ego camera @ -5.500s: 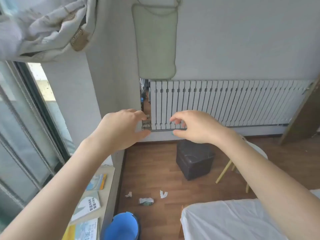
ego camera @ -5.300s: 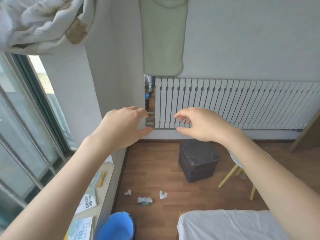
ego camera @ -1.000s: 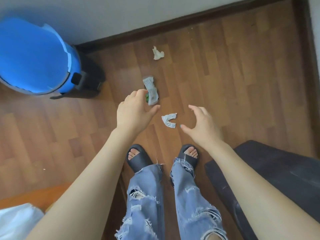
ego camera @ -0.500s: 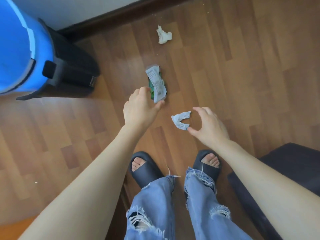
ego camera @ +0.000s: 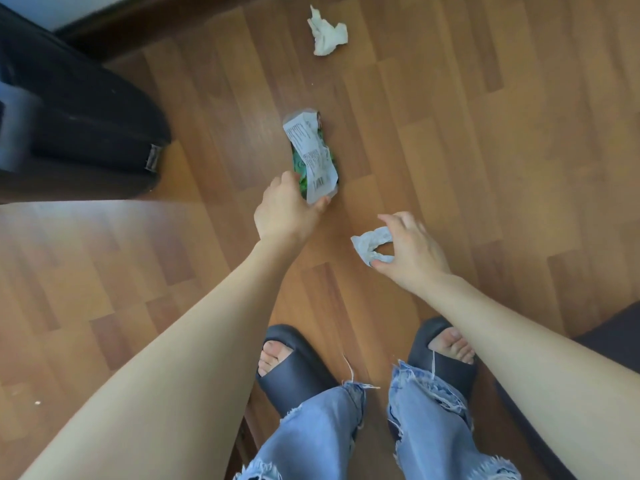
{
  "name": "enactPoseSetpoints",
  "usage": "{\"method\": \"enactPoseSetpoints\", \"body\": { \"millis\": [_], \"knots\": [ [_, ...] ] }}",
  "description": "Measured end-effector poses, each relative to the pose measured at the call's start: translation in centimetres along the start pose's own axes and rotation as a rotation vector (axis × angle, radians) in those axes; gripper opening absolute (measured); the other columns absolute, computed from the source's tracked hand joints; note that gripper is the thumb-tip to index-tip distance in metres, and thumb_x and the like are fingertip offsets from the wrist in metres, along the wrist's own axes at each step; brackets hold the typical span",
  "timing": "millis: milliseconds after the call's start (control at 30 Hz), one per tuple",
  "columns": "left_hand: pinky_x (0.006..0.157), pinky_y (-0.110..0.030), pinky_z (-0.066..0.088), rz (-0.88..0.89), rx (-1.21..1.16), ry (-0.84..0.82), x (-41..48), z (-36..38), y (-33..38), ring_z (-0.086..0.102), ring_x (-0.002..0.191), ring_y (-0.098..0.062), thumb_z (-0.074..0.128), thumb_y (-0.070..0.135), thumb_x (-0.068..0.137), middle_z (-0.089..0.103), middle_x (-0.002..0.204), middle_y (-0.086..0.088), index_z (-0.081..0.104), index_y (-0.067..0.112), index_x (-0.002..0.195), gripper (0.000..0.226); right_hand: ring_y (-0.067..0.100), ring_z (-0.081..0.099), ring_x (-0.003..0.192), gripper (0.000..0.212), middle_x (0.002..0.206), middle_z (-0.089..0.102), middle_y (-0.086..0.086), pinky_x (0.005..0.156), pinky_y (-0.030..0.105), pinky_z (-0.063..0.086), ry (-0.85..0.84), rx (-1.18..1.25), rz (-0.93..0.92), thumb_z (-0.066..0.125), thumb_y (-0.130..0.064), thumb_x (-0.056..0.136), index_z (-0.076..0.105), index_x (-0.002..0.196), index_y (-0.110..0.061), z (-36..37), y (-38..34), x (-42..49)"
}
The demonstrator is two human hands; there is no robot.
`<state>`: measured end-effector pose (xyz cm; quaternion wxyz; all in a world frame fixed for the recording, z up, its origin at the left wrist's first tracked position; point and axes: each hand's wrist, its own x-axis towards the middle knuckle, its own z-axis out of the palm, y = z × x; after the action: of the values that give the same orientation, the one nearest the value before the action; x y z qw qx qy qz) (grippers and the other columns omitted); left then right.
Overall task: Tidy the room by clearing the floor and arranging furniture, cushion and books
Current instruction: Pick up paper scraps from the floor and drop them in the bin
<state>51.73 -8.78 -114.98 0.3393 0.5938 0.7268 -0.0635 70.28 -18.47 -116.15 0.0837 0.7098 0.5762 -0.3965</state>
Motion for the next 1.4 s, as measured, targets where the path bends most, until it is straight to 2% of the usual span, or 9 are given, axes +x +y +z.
{"method": "enactPoseSetpoints", "body": {
  "millis": [167,333,500,600,733,933,1067,1267,1400],
  "knots": [
    [0.078,-0.034,0.044,-0.032,0.003,0.007,1.4,1.6,-1.0,0.054,0.108,-0.019,0.060,0.051,0.083,0.055,0.120,0.004,0.047,0.020,0.122,0.052,0.017,0.042,0.123,0.080,0.132,0.040,-0.004,0.086,0.031,0.048,-0.027,-0.043,-0.015,0.080,-0.032,0.075,0.038,0.143,-0.023,1.3,0.5,1.4],
    [0.071,-0.032,0.041,0.001,0.036,0.017,1.6,2.9,-1.2,0.055,0.103,-0.019,0.058,0.042,0.087,0.056,0.113,0.003,0.052,0.021,0.115,0.036,0.017,0.043,0.121,0.077,0.128,0.042,-0.003,0.083,0.031,0.048,-0.036,-0.059,0.001,0.082,-0.033,0.072,0.043,0.137,-0.023,2.4,0.8,2.5],
    [0.069,-0.031,0.040,0.005,0.015,0.043,1.5,3.8,-1.2,0.056,0.099,-0.018,0.059,0.036,0.088,0.057,0.109,0.004,0.055,0.021,0.110,0.027,0.018,0.045,0.111,0.057,0.119,0.044,-0.003,0.073,0.031,0.046,-0.079,-0.127,-0.007,0.080,-0.028,0.074,0.048,0.121,-0.020,3.2,0.7,2.9],
    [0.068,-0.030,0.041,0.013,-0.010,0.050,1.4,3.9,-1.2,0.056,0.095,-0.018,0.058,0.030,0.088,0.059,0.106,0.004,0.055,0.020,0.109,0.023,0.019,0.045,0.107,0.041,0.117,0.045,-0.001,0.067,0.029,0.039,-0.070,-0.181,-0.014,0.072,-0.025,0.083,0.048,0.115,-0.017,3.7,0.8,3.0],
    [0.067,-0.031,0.045,0.028,-0.041,0.046,1.4,3.7,-1.8,0.058,0.090,-0.020,0.059,0.024,0.086,0.061,0.102,0.002,0.058,0.019,0.104,0.019,0.024,0.052,0.102,0.024,0.115,0.048,0.005,0.066,0.031,0.034,-0.065,-0.188,-0.013,0.060,-0.018,0.091,0.049,0.112,-0.011,4.3,0.6,2.9],
    [0.070,-0.036,0.051,0.038,-0.087,0.059,-0.2,2.1,-2.5,0.059,0.088,-0.021,0.057,0.020,0.086,0.063,0.100,0.003,0.060,0.020,0.099,0.013,0.029,0.058,0.085,0.009,0.101,0.054,0.008,0.063,0.035,0.041,-0.050,-0.026,0.050,0.050,-0.005,0.091,0.057,0.098,-0.006,3.2,-0.2,2.2],
    [0.065,-0.036,0.050,0.039,-0.090,0.061,-1.9,-0.3,-2.7,0.058,0.084,-0.020,0.054,0.021,0.090,0.064,0.095,0.004,0.060,0.018,0.094,0.008,0.025,0.060,0.082,0.006,0.096,0.058,0.004,0.069,0.036,0.050,-0.017,0.098,0.075,0.056,-0.007,0.089,0.060,0.089,-0.012,0.6,-1.3,1.0],
    [0.061,-0.034,0.046,0.036,-0.108,0.140,-5.0,-6.4,-2.1,0.055,0.079,-0.020,0.053,0.021,0.091,0.062,0.087,0.003,0.058,0.016,0.087,0.008,0.016,0.060,0.075,0.004,0.083,0.060,-0.004,0.057,0.025,0.043,0.079,0.289,0.177,0.061,-0.013,0.087,0.061,0.084,-0.015,-5.2,-4.4,-1.2],
    [0.062,-0.033,0.045,0.031,-0.133,0.203,-7.5,-11.3,-1.4,0.054,0.078,-0.019,0.053,0.021,0.091,0.061,0.087,0.004,0.059,0.016,0.089,0.008,0.012,0.059,0.069,0.007,0.077,0.061,-0.007,0.058,0.024,0.045,0.149,0.403,0.203,0.064,-0.016,0.088,0.060,0.082,-0.019,-10.1,-7.4,-3.1]
  ]
}}
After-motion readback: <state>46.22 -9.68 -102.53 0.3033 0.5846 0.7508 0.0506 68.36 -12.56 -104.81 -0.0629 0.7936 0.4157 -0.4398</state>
